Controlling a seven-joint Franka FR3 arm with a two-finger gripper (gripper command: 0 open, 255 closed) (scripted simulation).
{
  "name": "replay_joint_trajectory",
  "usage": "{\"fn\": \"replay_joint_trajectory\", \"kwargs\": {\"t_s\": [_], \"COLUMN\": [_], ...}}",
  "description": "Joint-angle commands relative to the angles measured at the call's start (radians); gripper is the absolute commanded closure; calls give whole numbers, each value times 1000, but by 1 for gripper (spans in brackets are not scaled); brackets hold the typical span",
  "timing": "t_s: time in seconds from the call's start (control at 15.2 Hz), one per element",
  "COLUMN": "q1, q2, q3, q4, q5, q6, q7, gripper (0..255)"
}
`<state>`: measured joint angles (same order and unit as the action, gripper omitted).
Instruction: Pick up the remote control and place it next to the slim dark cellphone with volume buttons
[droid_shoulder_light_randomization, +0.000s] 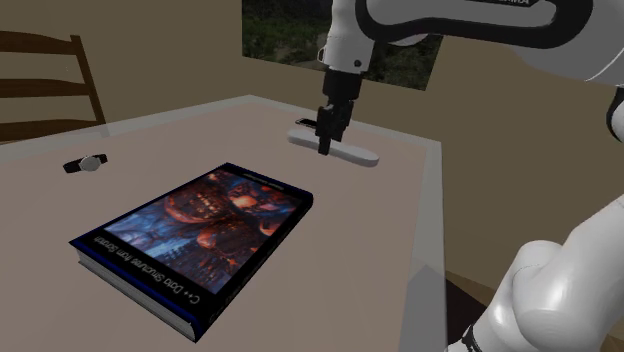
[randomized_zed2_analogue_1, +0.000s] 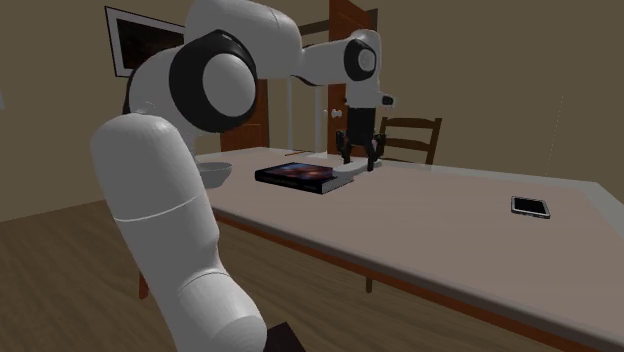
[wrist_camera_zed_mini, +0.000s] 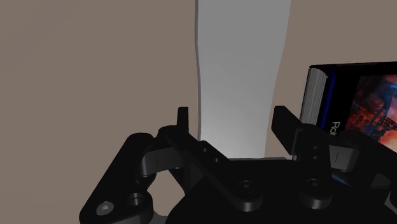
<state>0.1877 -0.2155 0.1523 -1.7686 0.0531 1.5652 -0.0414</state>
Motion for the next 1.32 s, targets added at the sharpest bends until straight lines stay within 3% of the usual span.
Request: {"fn": "replay_joint_trajectory", "kwargs": {"t_s": [0.0,0.53,0.92,1.25], "q1": [-14,-66,-102,-105], "q2": [51,322,607,557], "q3": [-18,-72,-100,-100], "q4": [51,376,786,637], "q5": [-11,-40,-51,-49], "q6": [-2,-60,-186,-87], "q7": [-31,-135,-203,-205], "gripper": [255,255,255,255]}}
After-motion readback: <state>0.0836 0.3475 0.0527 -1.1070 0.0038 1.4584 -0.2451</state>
